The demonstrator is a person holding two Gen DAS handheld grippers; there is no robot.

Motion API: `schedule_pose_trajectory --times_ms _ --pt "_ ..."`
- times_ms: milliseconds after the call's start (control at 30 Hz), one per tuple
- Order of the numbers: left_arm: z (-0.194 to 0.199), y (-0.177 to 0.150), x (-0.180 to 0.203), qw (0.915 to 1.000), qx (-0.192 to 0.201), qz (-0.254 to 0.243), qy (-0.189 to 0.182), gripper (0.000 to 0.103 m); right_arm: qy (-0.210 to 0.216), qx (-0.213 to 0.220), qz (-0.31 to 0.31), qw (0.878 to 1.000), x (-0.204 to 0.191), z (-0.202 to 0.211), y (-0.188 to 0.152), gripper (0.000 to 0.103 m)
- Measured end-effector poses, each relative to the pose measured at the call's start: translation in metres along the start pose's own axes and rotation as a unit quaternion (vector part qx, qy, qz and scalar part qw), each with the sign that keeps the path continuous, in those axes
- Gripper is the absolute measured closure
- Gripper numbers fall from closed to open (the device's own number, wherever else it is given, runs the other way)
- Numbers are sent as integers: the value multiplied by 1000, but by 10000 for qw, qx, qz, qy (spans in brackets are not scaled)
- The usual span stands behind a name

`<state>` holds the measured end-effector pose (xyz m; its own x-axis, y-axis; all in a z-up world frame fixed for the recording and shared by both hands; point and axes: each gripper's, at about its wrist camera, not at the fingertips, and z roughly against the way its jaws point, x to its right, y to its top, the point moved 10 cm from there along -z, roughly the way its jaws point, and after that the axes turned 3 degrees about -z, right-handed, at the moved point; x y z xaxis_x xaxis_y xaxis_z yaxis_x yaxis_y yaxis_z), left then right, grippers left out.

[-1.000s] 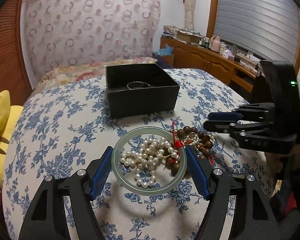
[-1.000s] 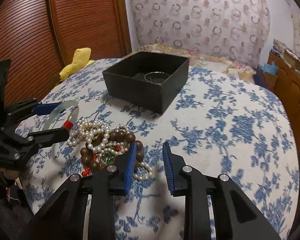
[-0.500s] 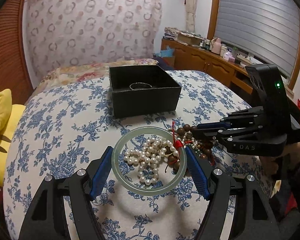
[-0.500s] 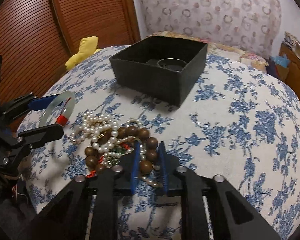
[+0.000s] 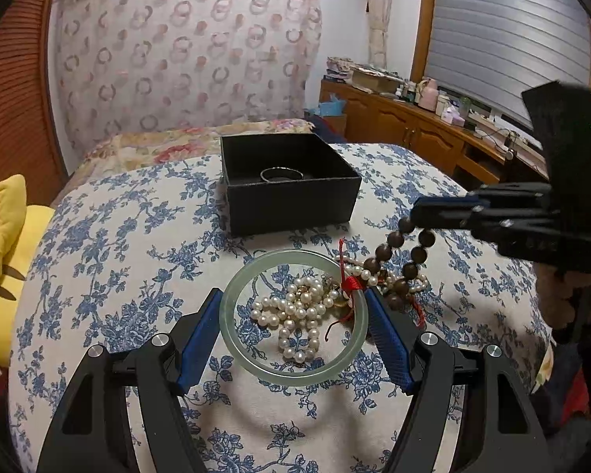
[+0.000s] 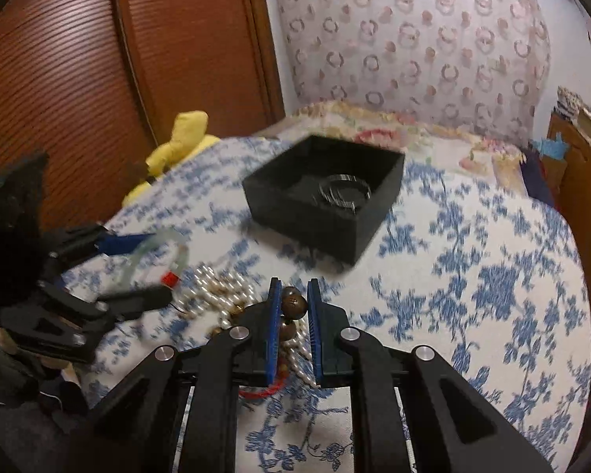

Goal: Organize jewelry
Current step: 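Grasp the jade bangle with the left tool while the right tool grasps the brown bead bracelet, then lower the jade bangle and bead bracelet into the black box and open both tools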

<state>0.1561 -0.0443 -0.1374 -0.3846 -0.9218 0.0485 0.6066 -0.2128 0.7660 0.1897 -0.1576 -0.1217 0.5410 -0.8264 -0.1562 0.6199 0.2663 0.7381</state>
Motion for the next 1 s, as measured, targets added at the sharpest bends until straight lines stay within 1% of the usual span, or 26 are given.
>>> schedule_pose_trajectory --times_ms 200,467,600,767,1000 --pt "6 3 -3 10000 75 51 21 34 18 350 138 9993 -10 24 25 88" --pt "9 8 -6 9999 145 83 25 34 -88 632 155 9978 -5 44 49 88" --pt "9 18 -6 9998 197 33 50 34 -185 664 172 9975 3 44 57 88" --pt "4 35 -10 9997 238 -39 61 34 -166 710 167 9972 9 43 75 88" --pt "-9 63 -14 9995 301 -109 63 34 -200 857 282 9957 18 39 113 88"
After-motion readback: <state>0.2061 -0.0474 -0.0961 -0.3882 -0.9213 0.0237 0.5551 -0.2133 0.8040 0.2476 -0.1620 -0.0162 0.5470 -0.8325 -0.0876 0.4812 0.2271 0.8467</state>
